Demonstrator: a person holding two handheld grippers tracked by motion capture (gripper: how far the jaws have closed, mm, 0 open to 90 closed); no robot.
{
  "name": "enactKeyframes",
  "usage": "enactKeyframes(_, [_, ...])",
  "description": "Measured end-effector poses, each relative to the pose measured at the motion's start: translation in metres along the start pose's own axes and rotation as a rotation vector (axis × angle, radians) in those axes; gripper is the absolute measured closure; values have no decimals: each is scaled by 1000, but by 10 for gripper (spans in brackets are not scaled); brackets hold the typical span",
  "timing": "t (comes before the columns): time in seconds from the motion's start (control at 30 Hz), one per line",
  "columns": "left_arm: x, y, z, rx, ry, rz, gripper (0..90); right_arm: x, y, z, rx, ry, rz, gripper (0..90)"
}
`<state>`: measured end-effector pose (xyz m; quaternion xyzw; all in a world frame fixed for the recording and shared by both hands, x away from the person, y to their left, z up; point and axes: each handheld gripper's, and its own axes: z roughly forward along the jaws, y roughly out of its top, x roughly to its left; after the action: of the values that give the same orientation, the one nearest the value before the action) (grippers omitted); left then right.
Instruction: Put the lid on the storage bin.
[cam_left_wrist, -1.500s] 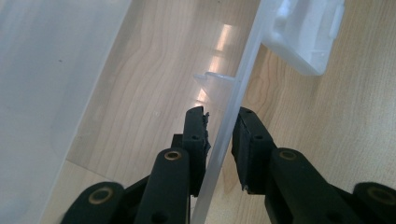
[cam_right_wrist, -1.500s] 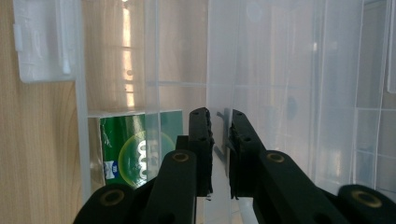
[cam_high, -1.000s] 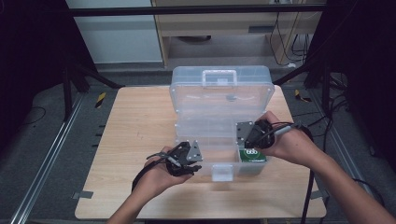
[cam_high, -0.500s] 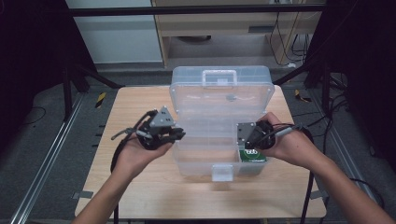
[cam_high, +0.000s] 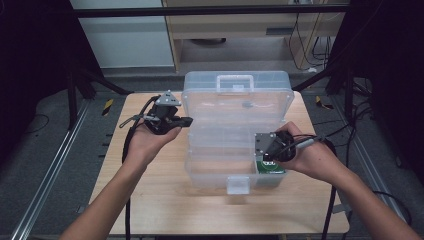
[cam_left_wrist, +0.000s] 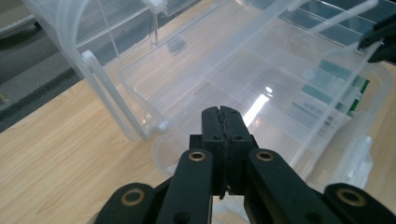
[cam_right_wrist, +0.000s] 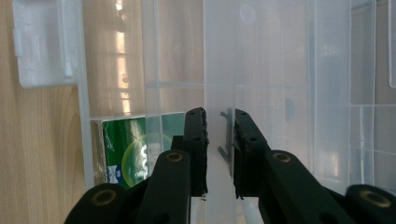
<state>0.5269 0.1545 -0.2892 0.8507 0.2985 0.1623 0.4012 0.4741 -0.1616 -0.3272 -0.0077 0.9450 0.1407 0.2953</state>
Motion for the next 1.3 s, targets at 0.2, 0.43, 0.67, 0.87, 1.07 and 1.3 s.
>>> enactKeyframes(0.2, [8, 6, 6, -10, -9, -41, 897, 2, -1, 0, 2, 1, 0, 779])
enactKeyframes(0.43, [15, 8, 5, -20, -7, -70, 897, 4, 0, 0, 3, 4, -5, 779])
enactKeyframes(0.67, [19, 9, 4, -33, -9, -92, 897, 5, 0, 0, 6, 5, -10, 779])
enactKeyframes(0.87, [22, 7, 2, -41, 0, -105, 897, 7, 0, 0, 11, 6, -6, 779])
enactKeyframes(1.07, [24, 5, -1, -48, 3, -116, 898, 9, -1, 0, 5, 10, -4, 781])
enactKeyframes(1.3, [22, 1, -1, -44, -1, -113, 898, 12, -2, 1, 1, 15, 0, 779])
